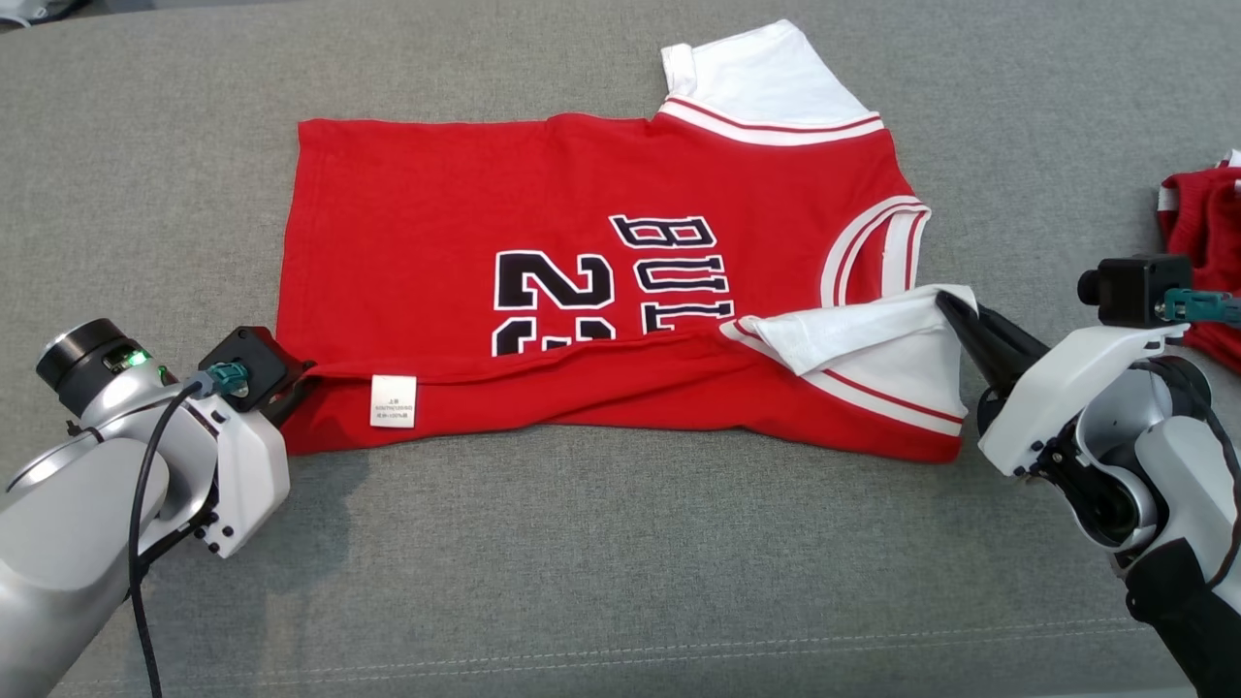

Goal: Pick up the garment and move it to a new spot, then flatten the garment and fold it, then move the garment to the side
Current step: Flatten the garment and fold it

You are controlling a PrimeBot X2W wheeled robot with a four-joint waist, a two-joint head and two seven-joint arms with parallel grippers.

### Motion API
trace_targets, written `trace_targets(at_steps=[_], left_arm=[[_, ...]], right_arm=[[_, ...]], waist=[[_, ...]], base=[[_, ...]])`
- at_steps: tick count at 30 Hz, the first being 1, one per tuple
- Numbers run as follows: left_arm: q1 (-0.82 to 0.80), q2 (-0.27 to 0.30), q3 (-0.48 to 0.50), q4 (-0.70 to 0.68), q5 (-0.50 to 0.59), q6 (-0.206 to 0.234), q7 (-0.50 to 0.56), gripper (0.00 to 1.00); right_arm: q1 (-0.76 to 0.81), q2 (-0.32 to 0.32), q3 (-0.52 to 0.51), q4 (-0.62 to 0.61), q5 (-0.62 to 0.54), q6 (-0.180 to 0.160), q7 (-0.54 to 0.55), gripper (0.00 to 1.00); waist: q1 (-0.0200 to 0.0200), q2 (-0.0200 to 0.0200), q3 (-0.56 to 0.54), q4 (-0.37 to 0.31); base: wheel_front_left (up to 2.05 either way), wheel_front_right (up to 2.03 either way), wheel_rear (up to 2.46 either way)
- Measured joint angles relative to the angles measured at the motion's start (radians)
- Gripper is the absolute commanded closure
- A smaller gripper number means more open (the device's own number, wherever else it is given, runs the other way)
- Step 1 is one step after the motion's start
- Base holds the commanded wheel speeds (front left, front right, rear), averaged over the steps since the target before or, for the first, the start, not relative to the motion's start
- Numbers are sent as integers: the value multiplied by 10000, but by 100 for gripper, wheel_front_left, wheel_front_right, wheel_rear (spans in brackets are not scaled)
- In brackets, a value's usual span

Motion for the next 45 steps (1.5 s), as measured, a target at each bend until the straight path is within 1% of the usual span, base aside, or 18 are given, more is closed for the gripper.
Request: trace_targets(at_steps=[5, 10, 11, 12, 13, 16, 20, 23, 29, 30, 33, 35, 40, 45], left_arm=[[-414, -107, 10, 614, 194, 0, -539, 100], [-562, -443, 25, 1066, 192, 0, -729, 100], [-562, -518, 23, 1170, 167, 0, -813, 93], [-562, -573, 25, 1275, 105, 0, -917, 49], [-565, -633, 25, 1406, 19, 0, -1026, 0], [-570, -757, 88, 1879, -134, 0, -1254, 0], [-559, -968, 548, 2351, -485, 36, -1569, 0], [-421, -1043, 997, 2405, -639, 280, -1607, 0], [934, -1164, 2255, 1438, -617, 842, -1607, 0], [934, -1164, 2255, 1438, -617, 842, -1607, 0], [1725, -1179, 2963, 901, -491, 1141, -1607, 0], [2238, -1210, 3359, 639, -355, 1258, -1607, 0], [3309, -1425, 4353, 224, 2, 1333, -1607, 0], [3848, -1724, 5079, 44, 502, 1331, -1607, 0]], right_arm=[[-388, 119, 81, 259, 0, 0, -334, 100], [-605, 182, 244, 535, 0, 0, -560, 100], [-622, 198, 245, 623, 0, 0, -683, 83], [-650, 199, 261, 675, 0, 0, -769, 31], [-700, 201, 284, 725, 0, 0, -803, 0], [-777, 205, 255, 857, -2, 0, -1162, 0], [-761, 150, -29, 947, -17, 0, -1827, 0], [-604, 86, -136, 1007, -33, 0, -2134, 0], [437, 104, -224, 1103, -25, 0, -2368, 0], [437, 104, -224, 1103, -25, 0, -2368, 0], [958, 169, -196, 1166, 0, 0, -2456, 0], [1230, 238, -203, 1187, 25, 0, -2522, 0], [1771, 477, -209, 1241, 100, 0, -2623, 0], [2205, 755, -201, 1402, 203, 0, -2708, 0]], waist=[[0, 0, 141, 30], [0, 0, 191, 50], [0, 0, 202, 54], [0, 0, 214, 61], [0, 0, 222, 69], [0, 0, 209, 75], [0, 0, 59, 85], [0, 0, -128, 108], [0, 0, -500, 202], [0, 0, -500, 202], [0, 1, -668, 257], [0, 0, -761, 293], [0, 0, -899, 324], [0, 0, -988, 343]], base=[[0, 0, 0], [0, 0, 0], [0, 0, 0], [0, 0, 0], [0, 0, 0], [0, 0, 0], [0, 0, 0], [0, 0, 0], [0, 0, 0], [0, 0, 0], [0, 0, 0], [0, 0, 0], [0, 0, 0], [0, 0, 0]])
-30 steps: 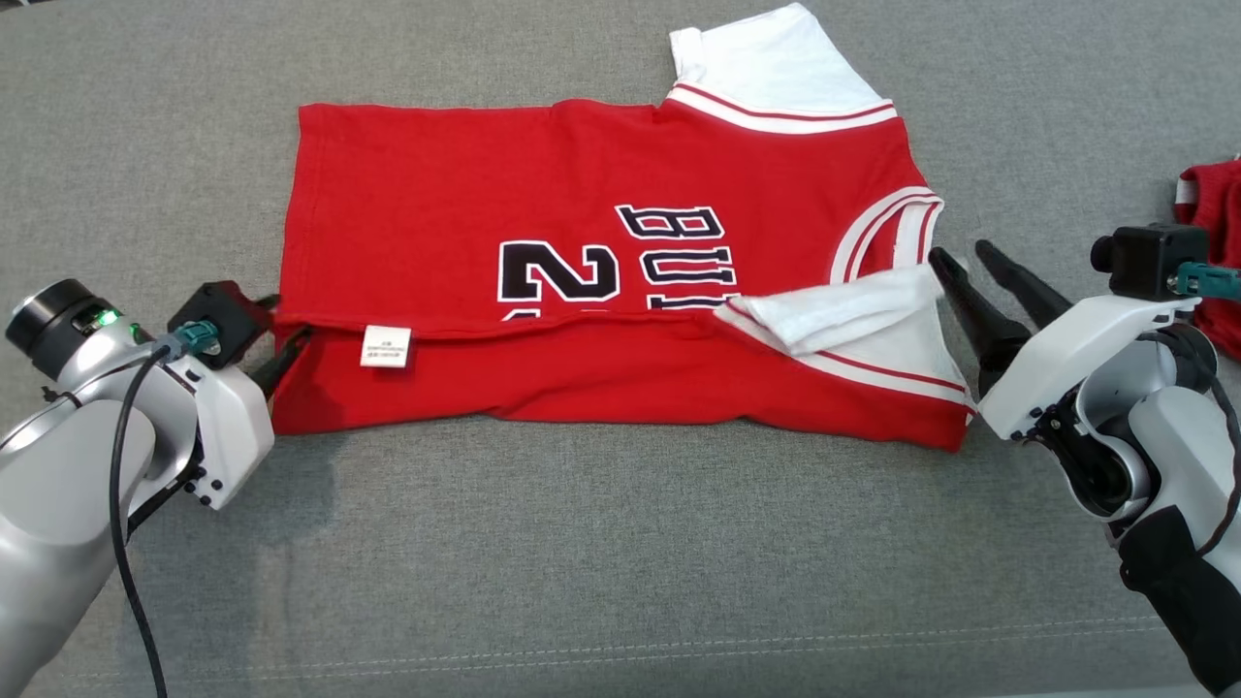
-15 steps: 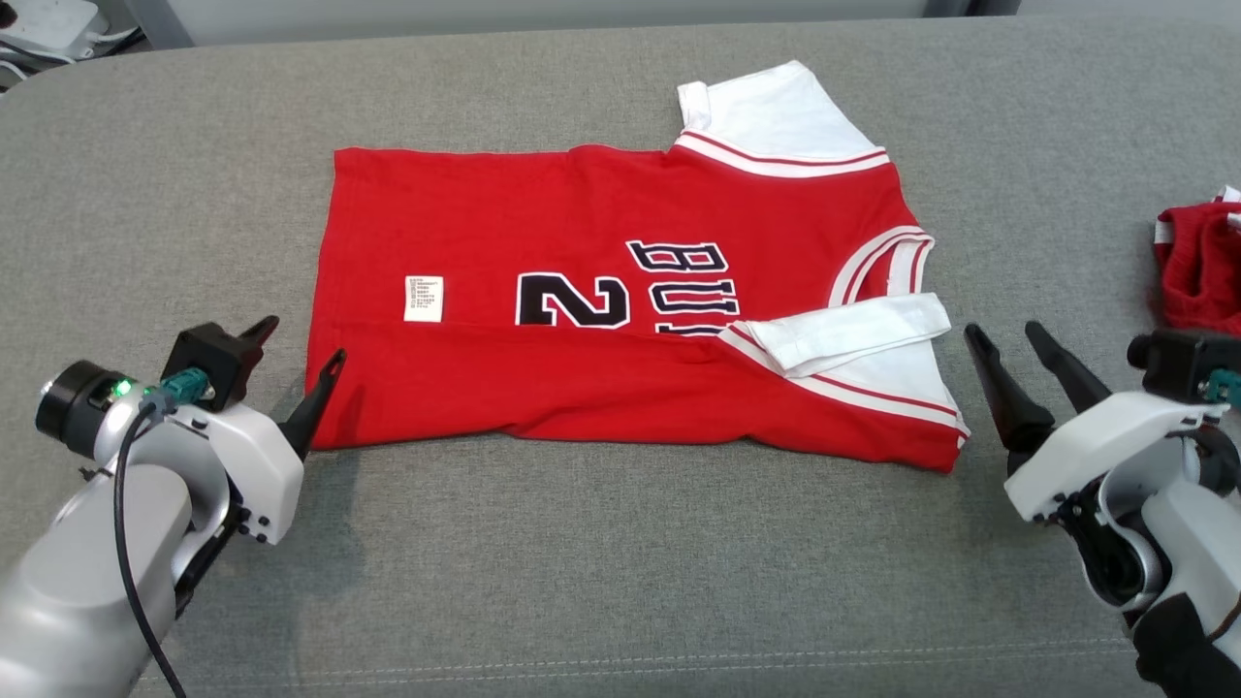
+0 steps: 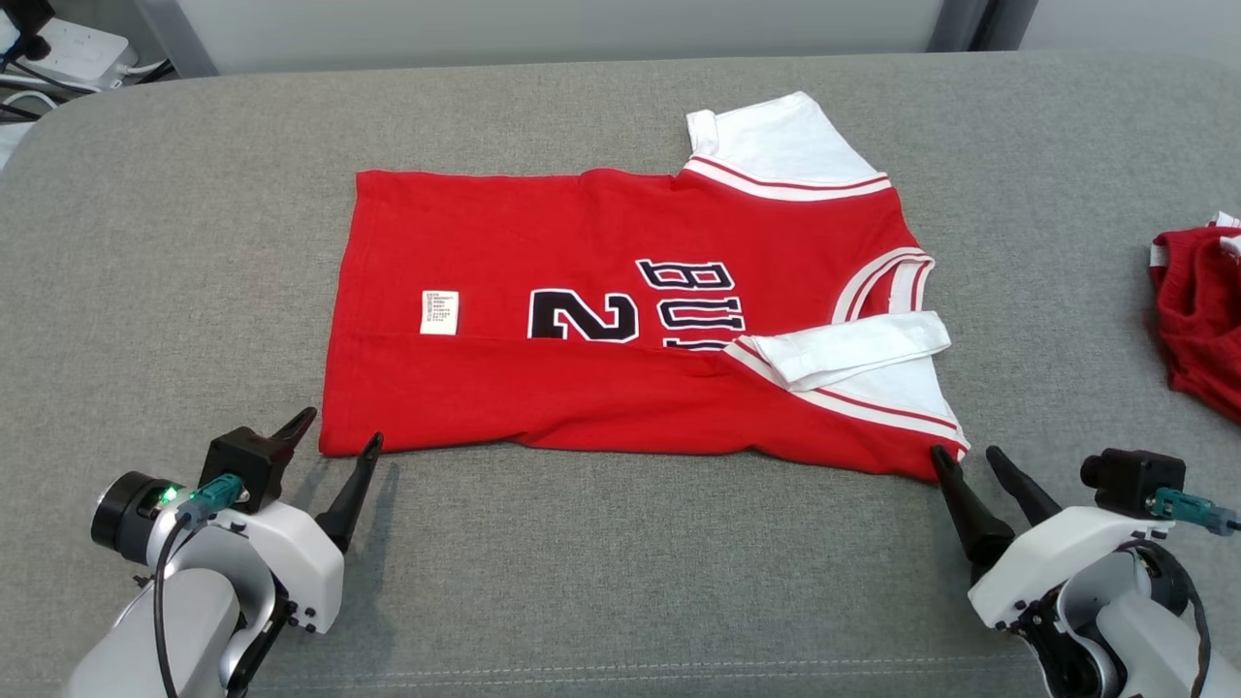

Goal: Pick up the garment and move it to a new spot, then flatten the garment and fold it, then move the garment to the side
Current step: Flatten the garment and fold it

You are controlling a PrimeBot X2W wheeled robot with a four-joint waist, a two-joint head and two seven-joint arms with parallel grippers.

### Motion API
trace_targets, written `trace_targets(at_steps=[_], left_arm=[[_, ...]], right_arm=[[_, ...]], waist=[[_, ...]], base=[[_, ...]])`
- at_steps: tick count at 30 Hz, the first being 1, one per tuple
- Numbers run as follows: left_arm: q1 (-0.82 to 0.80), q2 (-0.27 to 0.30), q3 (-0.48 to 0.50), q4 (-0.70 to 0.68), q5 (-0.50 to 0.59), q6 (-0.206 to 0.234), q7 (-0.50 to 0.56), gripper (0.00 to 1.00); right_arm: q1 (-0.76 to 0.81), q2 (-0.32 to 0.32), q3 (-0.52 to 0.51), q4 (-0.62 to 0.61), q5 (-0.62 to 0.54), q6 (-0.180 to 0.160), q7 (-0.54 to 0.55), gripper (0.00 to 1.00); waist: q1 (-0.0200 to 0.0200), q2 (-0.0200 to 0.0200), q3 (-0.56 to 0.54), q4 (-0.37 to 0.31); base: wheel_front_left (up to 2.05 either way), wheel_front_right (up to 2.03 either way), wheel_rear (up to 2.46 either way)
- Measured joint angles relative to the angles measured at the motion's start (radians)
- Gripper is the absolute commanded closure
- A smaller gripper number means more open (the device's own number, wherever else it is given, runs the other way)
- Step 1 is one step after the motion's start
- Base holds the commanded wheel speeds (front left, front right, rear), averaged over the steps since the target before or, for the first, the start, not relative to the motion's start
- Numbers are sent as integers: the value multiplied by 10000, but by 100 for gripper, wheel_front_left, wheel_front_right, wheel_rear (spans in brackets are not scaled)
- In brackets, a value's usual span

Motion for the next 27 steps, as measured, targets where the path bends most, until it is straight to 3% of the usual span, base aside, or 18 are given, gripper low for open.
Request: trace_targets(at_steps=[16, 27], left_arm=[[376, -594, 1373, 23, 1494, -456, 0, 0], [550, -894, 2057, 132, 2249, -798, 0, 0]], right_arm=[[162, 502, -389, 1110, 497, 2, -322, 0], [-84, 667, -201, 1114, 1164, 0, -360, 0]], waist=[[0, 0, -39, 274], [0, 0, 123, 336]], base=[[0, 0, 0], [0, 0, 0]])
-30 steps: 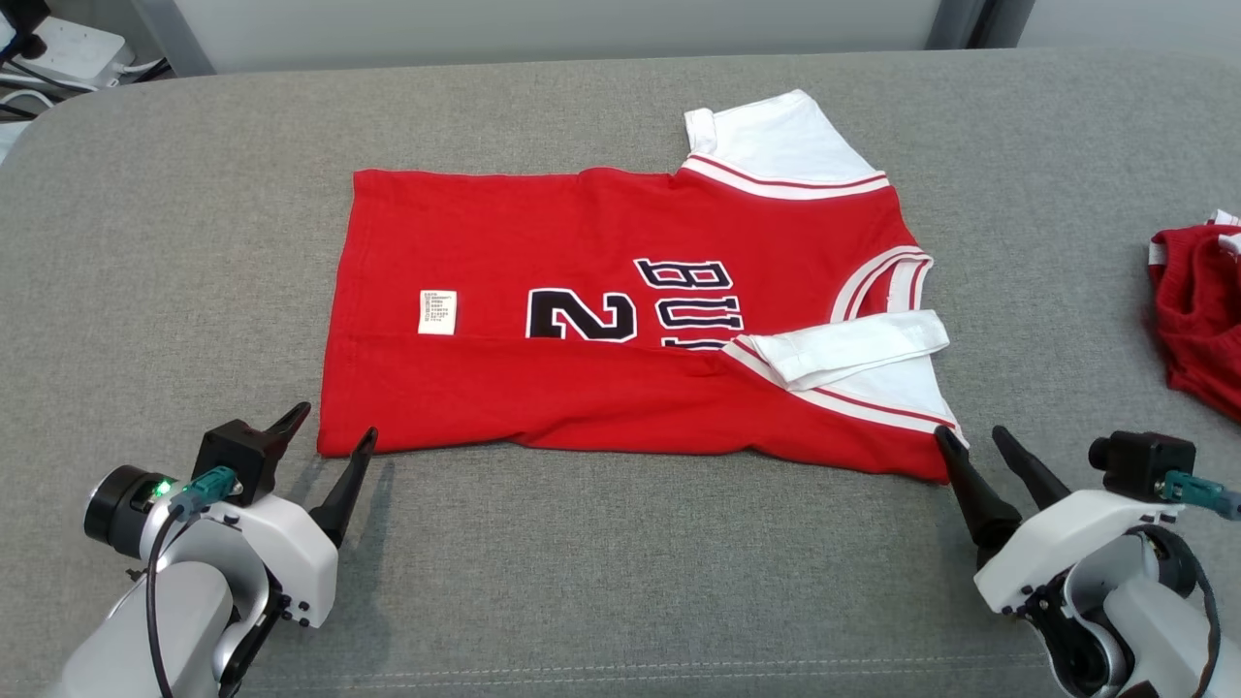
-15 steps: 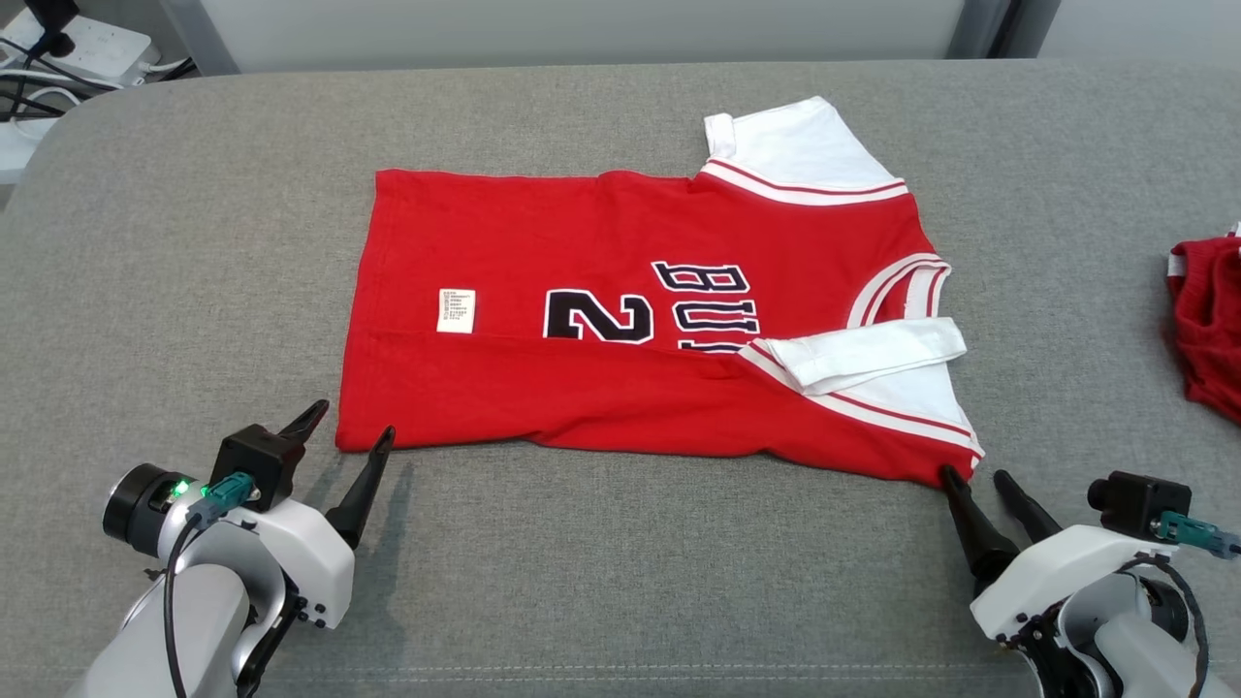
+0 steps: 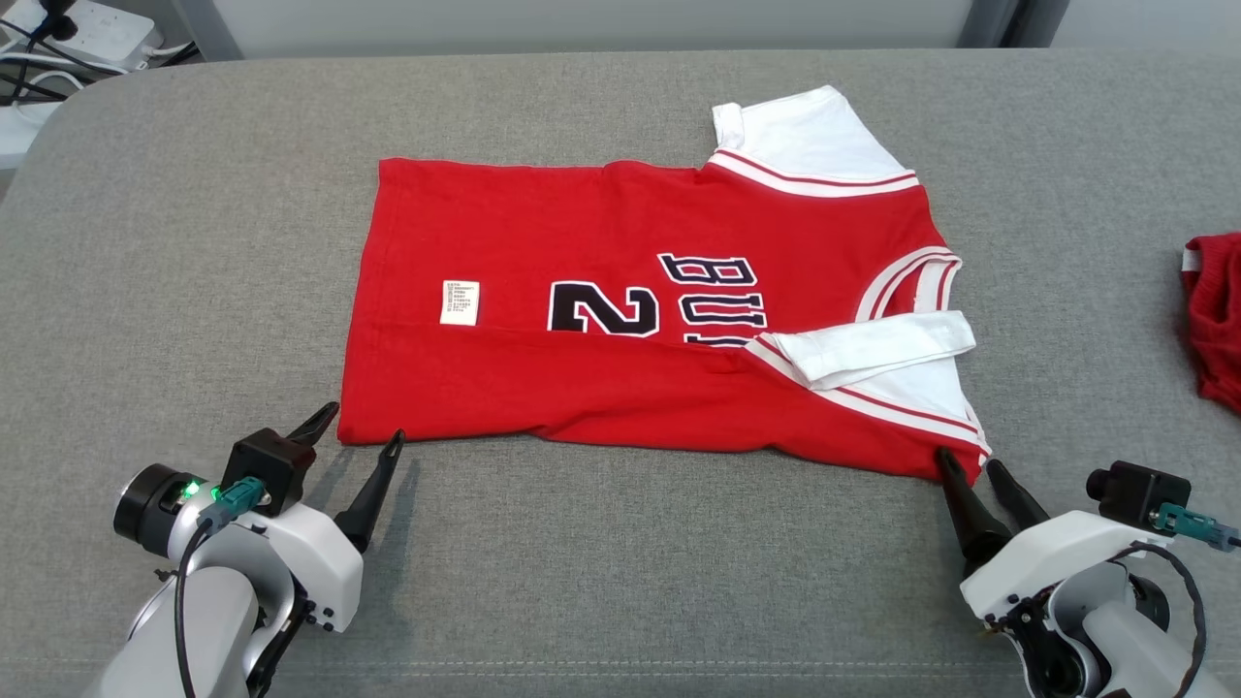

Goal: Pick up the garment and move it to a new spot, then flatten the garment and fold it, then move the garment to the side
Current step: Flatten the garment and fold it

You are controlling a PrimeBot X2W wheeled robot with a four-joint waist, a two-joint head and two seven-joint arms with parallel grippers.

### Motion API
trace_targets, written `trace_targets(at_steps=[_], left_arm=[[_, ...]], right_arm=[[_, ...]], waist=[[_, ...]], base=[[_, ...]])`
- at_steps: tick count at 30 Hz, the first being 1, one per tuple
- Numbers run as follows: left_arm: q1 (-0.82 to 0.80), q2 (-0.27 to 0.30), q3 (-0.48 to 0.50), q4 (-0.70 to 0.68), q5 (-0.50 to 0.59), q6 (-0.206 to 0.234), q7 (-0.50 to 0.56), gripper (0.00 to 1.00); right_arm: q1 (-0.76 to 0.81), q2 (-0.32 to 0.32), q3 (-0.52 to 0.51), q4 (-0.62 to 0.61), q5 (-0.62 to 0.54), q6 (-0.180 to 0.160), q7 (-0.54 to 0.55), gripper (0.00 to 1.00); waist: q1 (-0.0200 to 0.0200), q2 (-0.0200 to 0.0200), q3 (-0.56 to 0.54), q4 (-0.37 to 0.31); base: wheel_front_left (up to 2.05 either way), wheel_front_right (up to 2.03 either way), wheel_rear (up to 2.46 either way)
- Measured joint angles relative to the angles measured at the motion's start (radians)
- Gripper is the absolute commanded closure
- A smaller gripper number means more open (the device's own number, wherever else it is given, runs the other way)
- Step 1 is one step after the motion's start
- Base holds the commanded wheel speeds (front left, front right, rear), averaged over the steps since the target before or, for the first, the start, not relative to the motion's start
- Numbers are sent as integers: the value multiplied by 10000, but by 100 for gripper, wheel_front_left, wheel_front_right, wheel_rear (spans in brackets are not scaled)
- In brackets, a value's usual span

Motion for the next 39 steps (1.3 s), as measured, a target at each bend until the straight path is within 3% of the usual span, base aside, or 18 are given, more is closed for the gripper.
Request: trace_targets(at_steps=[4, 5, 6, 7, 8, 9, 20, 29, 36, 37, 38, 39], left_arm=[[-1, -186, 138, 38, 119, -94, 0, 0], [-1, -209, 190, 52, 148, -100, 0, 0], [-1, -240, 274, 81, 146, -159, 0, 0], [-1, -272, 357, 117, 144, -198, 0, 0], [-1, -324, 470, 169, 115, -251, 0, 0], [-1, -384, 562, 213, 79, -261, 0, 0], [0, -1053, 1624, 1043, -654, -443, 0, 0], [-32, -1279, 2382, 1839, -1129, -447, 0, 0], [-54, -1647, 2428, 1983, -2073, -447, 0, 0], [-56, -1668, 2426, 1983, -2232, -447, 0, 8], [-60, -1666, 2391, 1981, -2382, -447, 0, 25], [-60, -1666, 2391, 1981, -2382, -447, 0, 55]], right_arm=[[-166, 12, 203, -8, 107, 0, 4, 0], [-192, 12, 242, -12, 146, 0, 12, 23], [-207, 10, 282, -12, 146, 0, 12, 53], [-217, -2, 332, -13, 148, 0, 12, 69], [-225, -21, 389, -13, 150, 0, 12, 93], [-227, -36, 435, -12, 155, 0, 12, 100], [-382, -125, 744, -33, 251, 6, -2, 100], [-545, -134, 949, -52, 249, 15, -73, 100], [-624, -174, 1101, -79, 249, 15, -84, 100], [-631, -178, 1110, -88, 249, 17, -88, 100], [-643, -182, 1124, -96, 251, 17, -88, 100], [-643, -182, 1124, -96, 251, 17, -88, 100]], waist=[[-1, 0, 54, 20], [0, 0, 67, 24], [0, 0, 80, 28], [0, 0, 93, 30], [0, 1, 109, 29], [0, 1, 121, 25], [0, 0, 253, -180], [0, 0, 355, -342], [0, 0, 428, -419], [-1, 0, 445, -427], [0, 0, 462, -439], [0, 0, 462, -439]], base=[[0, 0, 0], [0, 0, 0], [0, 0, 0], [0, 0, 0], [0, 0, 0], [0, 0, 0], [0, 0, 0], [0, 0, 0], [0, 0, 0], [0, 0, 0], [0, 0, 0], [0, 0, 0]])
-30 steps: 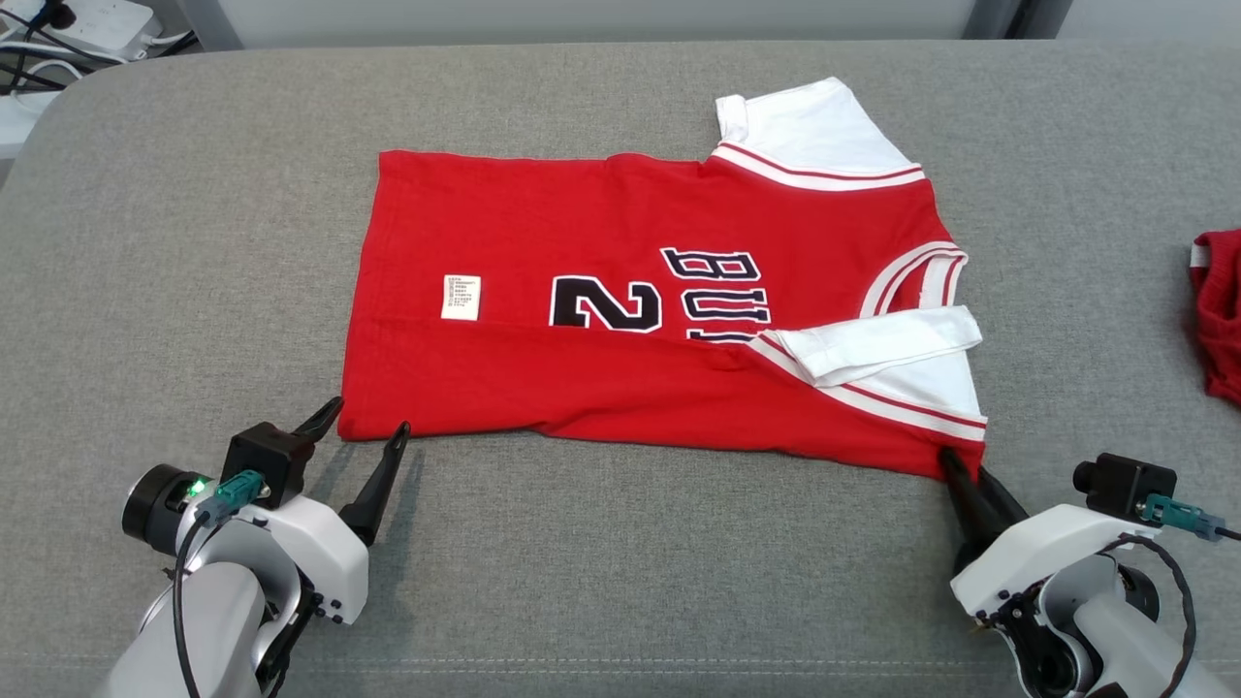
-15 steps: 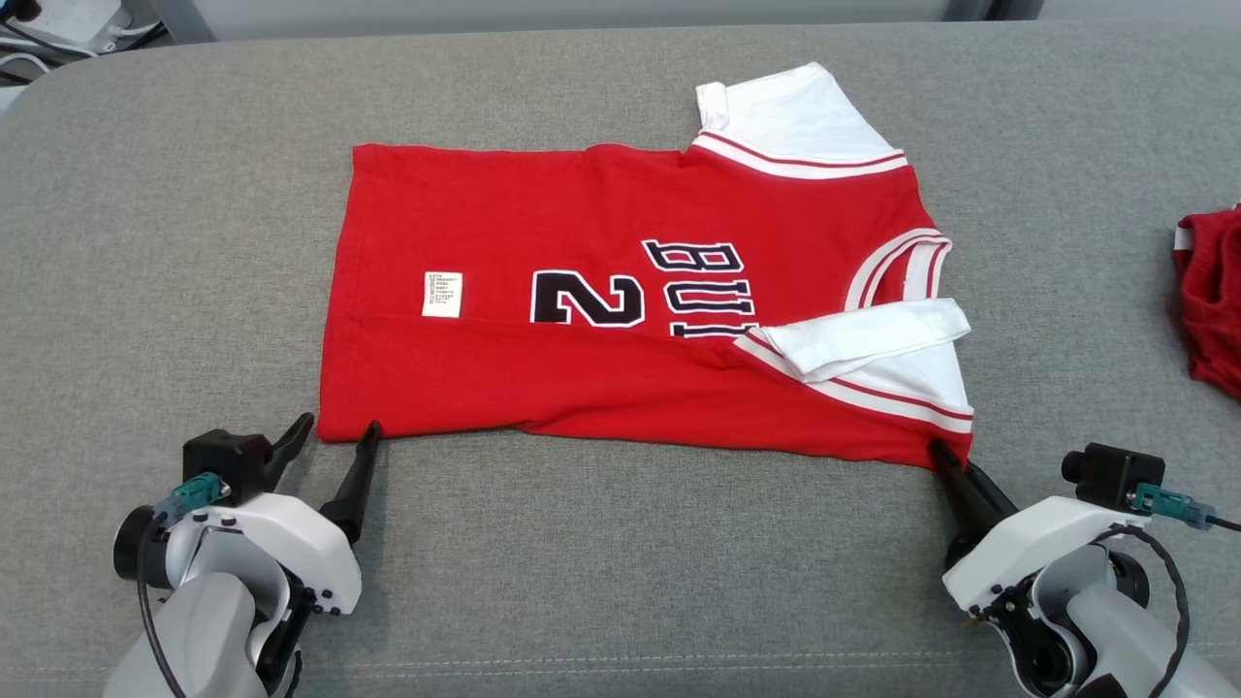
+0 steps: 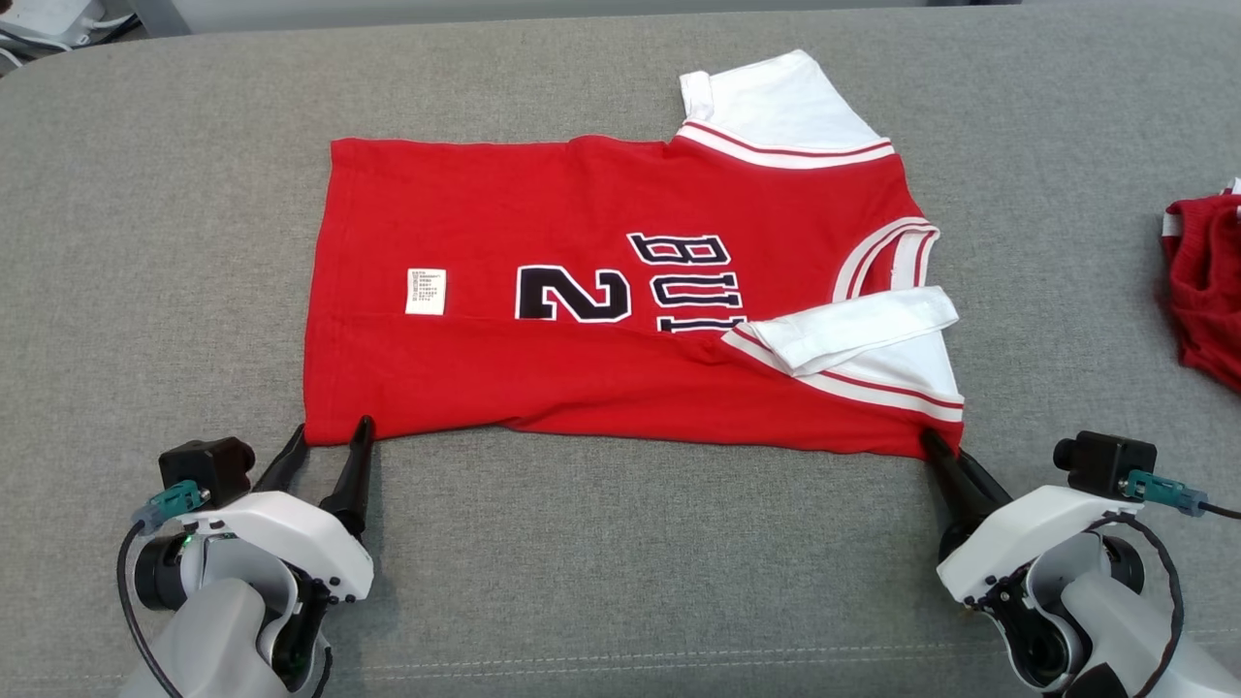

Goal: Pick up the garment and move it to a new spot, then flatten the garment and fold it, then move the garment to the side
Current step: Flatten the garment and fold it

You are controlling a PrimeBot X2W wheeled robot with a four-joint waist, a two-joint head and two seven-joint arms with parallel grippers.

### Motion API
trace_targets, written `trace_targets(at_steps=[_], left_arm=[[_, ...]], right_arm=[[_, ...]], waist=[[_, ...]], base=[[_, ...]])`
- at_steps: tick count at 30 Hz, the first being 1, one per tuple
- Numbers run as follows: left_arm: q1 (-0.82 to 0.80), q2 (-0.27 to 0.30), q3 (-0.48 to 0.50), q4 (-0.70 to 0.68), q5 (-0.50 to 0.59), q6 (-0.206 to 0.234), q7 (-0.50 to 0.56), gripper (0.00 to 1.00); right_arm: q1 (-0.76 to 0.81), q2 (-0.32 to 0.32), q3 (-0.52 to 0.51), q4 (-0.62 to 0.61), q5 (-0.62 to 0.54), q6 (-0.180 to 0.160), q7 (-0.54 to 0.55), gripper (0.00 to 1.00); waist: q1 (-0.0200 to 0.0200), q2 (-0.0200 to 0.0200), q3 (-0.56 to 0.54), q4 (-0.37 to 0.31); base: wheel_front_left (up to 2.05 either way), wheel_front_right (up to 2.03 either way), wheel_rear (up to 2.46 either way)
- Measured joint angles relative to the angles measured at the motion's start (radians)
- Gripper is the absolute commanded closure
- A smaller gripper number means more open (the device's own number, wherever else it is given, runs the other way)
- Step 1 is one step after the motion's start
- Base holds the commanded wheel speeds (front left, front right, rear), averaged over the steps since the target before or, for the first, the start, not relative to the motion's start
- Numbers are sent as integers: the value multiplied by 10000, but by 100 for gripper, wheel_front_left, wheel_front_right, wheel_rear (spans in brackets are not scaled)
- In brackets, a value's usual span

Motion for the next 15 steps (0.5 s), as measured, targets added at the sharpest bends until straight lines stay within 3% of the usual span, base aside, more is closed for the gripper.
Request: trace_targets(at_steps=[3, 15], left_arm=[[-13, 56, -142, -44, -568, 0, -2, 100], [-6, 608, -1327, -259, -1277, -2, 0, 100]], right_arm=[[-134, -48, 58, -4, 0, 0, -2, 100], [-159, -341, 286, 21, 159, -2, 0, 100]], waist=[[0, 0, 50, -42], [0, 0, -254, 21]], base=[[0, 0, 0], [0, 0, 0]])
